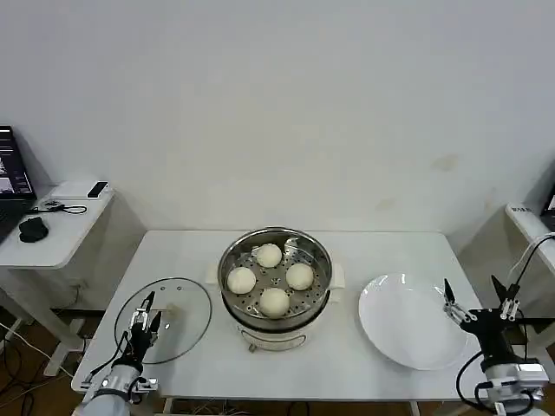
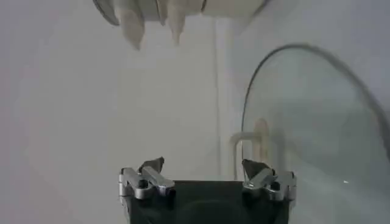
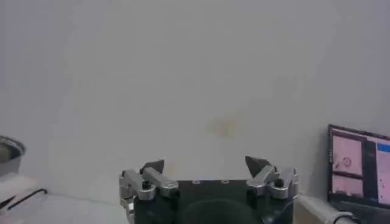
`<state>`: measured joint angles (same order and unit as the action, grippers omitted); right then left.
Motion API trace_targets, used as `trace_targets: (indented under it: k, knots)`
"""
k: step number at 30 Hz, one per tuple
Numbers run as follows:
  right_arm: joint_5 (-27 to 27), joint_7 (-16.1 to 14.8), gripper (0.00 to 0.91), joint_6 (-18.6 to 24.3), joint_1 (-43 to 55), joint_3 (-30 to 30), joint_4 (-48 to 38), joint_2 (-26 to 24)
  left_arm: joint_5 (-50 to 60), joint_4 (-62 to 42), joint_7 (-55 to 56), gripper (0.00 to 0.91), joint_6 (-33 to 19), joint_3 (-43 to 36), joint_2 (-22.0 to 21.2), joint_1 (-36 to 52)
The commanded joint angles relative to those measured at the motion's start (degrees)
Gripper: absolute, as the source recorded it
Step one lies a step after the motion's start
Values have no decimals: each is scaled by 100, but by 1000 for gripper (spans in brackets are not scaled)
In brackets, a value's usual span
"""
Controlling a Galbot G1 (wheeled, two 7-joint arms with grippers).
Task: Take steamed baozi put them in steamer then cover it.
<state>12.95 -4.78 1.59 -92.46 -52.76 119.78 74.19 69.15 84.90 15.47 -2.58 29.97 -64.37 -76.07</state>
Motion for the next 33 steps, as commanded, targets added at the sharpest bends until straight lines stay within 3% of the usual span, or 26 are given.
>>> trace_targets:
  k: [1, 7, 9, 10, 12, 33]
  knots:
    - [-59, -6, 907, 11, -83, -35, 30, 42, -36, -462, -43, 907, 54, -99, 72, 486]
    - [-109, -5, 907, 47, -131, -36, 26, 72, -68, -676, -31, 907, 38, -153, 91, 714]
    - [-123, -16, 907, 65, -133, -35, 20, 82, -63, -707, -30, 655, 36, -178, 90, 756]
    - [-123, -18, 907, 70, -131, -33, 12, 83, -62, -719, -34, 312, 31, -194, 89, 765]
    - [-135, -18, 907, 84, -108, -25, -42, 89, -62, -744, -31, 10, 14, -214, 76, 773]
    - [-276, -83, 907, 225, 0, 50, -220, 91, 30, -584, 401, 0, -104, -96, -67, 583]
